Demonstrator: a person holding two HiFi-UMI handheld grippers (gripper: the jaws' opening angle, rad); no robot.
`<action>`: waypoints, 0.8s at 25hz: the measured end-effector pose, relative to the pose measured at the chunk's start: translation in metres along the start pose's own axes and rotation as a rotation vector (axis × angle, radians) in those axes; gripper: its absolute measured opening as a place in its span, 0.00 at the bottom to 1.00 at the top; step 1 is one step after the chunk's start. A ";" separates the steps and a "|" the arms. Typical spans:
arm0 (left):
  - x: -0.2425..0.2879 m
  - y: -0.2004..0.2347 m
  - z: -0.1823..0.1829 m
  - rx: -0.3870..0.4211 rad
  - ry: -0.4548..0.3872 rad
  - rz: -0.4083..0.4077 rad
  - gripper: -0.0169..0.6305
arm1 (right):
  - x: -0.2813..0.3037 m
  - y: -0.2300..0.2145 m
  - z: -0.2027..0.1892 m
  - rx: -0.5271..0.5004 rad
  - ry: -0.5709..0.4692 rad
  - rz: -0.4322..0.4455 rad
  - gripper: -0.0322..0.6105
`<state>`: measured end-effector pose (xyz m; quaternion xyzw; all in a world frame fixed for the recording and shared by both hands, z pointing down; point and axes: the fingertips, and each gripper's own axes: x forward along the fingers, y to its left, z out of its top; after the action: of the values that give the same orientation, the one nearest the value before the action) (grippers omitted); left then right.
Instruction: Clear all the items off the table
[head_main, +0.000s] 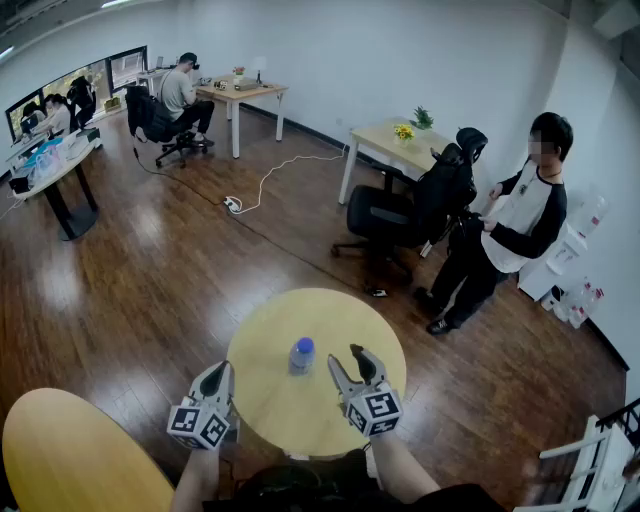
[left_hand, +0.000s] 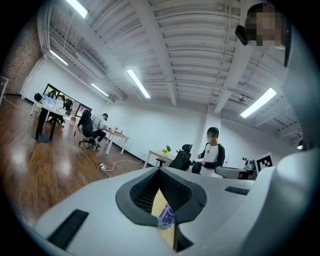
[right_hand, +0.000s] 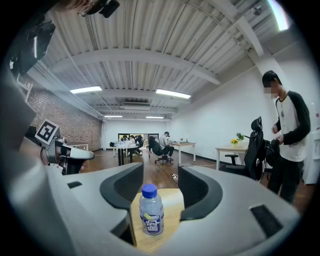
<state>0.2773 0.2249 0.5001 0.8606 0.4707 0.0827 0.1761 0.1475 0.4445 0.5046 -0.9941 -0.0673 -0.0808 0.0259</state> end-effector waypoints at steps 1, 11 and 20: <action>0.007 0.000 0.002 0.005 -0.003 0.001 0.03 | 0.005 -0.004 0.000 0.000 0.004 0.002 0.40; 0.038 0.006 -0.011 0.040 0.055 0.017 0.03 | 0.046 -0.002 -0.043 0.017 0.135 0.097 0.49; 0.036 0.018 -0.057 -0.020 0.191 0.089 0.03 | 0.079 0.018 -0.102 0.038 0.260 0.150 0.65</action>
<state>0.2929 0.2591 0.5591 0.8671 0.4456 0.1767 0.1352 0.2110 0.4304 0.6174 -0.9768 0.0094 -0.2054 0.0591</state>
